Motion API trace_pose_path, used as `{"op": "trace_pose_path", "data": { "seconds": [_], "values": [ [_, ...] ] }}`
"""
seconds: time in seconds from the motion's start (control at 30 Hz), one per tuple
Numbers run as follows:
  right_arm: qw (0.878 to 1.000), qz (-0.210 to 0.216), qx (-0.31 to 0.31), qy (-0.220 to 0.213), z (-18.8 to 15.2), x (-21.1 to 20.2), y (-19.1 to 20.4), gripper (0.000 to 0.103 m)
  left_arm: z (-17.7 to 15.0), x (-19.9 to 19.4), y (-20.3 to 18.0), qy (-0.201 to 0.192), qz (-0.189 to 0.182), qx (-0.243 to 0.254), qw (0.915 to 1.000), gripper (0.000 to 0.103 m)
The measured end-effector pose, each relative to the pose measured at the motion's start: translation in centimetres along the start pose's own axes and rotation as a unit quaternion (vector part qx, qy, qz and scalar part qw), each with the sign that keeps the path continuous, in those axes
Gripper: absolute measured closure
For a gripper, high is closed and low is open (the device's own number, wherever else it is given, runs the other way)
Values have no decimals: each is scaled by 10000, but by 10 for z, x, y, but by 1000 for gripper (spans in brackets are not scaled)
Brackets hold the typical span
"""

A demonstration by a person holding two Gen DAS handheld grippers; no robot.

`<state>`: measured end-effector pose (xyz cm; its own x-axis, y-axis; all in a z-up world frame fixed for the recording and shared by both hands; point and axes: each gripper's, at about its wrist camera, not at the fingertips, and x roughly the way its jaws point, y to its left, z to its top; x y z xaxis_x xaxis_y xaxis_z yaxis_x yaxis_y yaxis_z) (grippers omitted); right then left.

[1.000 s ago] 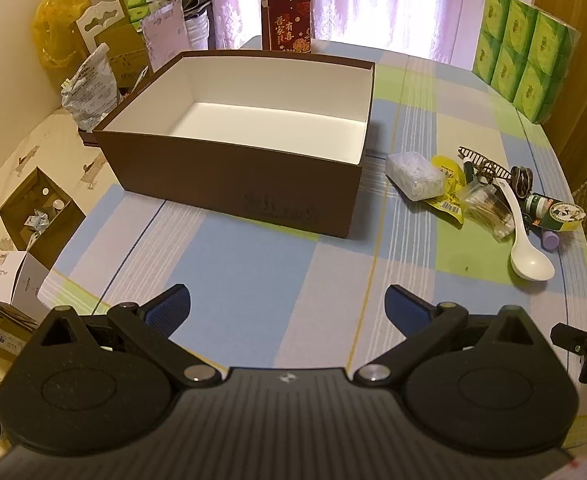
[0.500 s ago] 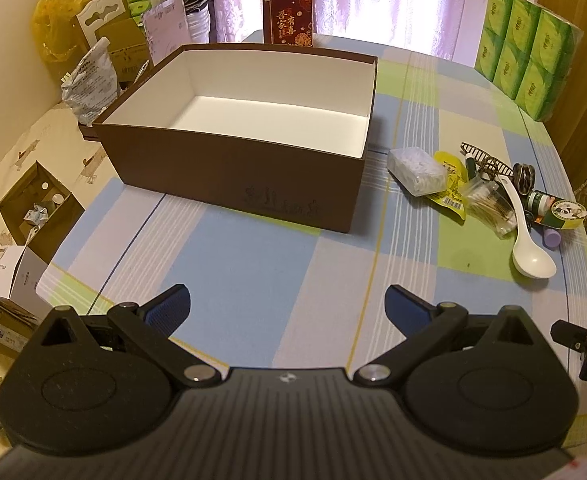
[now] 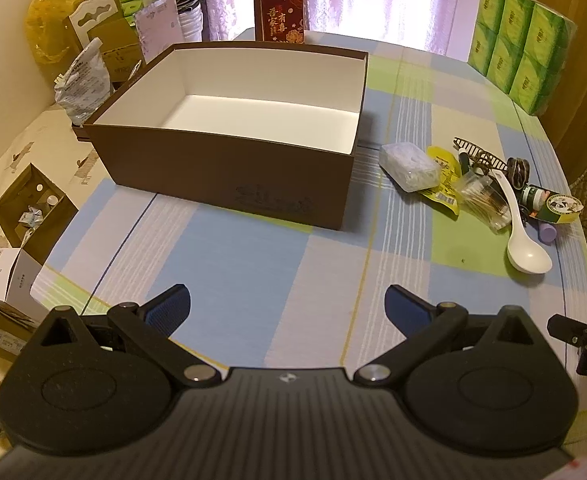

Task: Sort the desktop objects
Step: 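Move both tools toward the cluster of items beside the box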

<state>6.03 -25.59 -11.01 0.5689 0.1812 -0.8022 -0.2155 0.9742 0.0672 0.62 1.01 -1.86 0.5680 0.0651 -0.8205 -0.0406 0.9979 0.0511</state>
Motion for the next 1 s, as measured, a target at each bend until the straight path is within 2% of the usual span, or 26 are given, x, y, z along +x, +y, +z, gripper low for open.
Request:
{"op": "trace_pose_path", "data": {
  "seconds": [0.67,1.0],
  "values": [
    [9999,-45,90,3,1,1,-3,2,0,7,-12,94,-142,161,9997,1],
    [9987,-75,489,-158,2,3,-20,2,6,26,-37,185,-447,517,9975,1]
  ]
}}
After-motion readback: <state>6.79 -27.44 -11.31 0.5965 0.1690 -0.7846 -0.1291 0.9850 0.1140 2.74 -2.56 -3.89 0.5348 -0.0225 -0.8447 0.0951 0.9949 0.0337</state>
